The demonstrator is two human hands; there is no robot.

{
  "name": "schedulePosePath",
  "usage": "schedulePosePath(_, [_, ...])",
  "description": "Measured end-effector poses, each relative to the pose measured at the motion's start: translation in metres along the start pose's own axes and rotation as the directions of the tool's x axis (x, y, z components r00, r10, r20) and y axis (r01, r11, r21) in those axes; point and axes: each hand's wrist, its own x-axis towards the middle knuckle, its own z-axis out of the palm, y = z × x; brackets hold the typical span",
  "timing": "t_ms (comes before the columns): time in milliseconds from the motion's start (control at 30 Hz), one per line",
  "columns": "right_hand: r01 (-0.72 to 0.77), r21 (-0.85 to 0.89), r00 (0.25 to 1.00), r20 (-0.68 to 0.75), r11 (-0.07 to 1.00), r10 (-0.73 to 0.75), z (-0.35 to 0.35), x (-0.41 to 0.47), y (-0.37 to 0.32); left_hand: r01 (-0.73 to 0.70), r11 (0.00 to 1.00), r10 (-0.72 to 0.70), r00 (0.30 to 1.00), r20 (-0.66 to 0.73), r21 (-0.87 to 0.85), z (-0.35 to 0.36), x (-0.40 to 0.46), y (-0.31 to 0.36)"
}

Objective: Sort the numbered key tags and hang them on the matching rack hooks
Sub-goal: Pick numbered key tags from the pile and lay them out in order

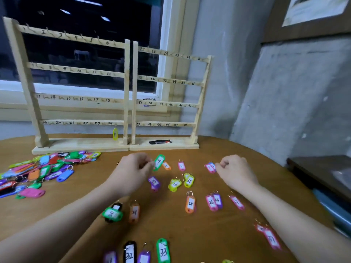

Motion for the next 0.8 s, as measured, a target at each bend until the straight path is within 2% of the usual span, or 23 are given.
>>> schedulePosePath(267, [-0.064,0.063,0.992,-0.102,0.996,0.070,-0.037,-0.010,0.101,0.058,0.997,-0.066,0.980,0.190,0.047,0.115,0.073,0.093])
schedulePosePath(333, [-0.067,0.071,0.992,-0.099,0.995,0.074,-0.043,-0.014,0.120,0.054,0.996,-0.067,0.977,0.203,0.068,0.142,0.088,0.110])
schedulePosePath(533, [-0.049,0.115,0.992,-0.114,0.992,0.062,-0.062,-0.015,0.168,-0.036,0.955,-0.029,0.977,0.211,0.295,0.203,0.114,0.139])
schedulePosePath(800, [0.005,0.136,0.996,-0.089,0.991,0.007,-0.065,-0.019,0.196,-0.031,0.913,-0.095,0.953,0.286,0.406,0.247,0.136,0.159])
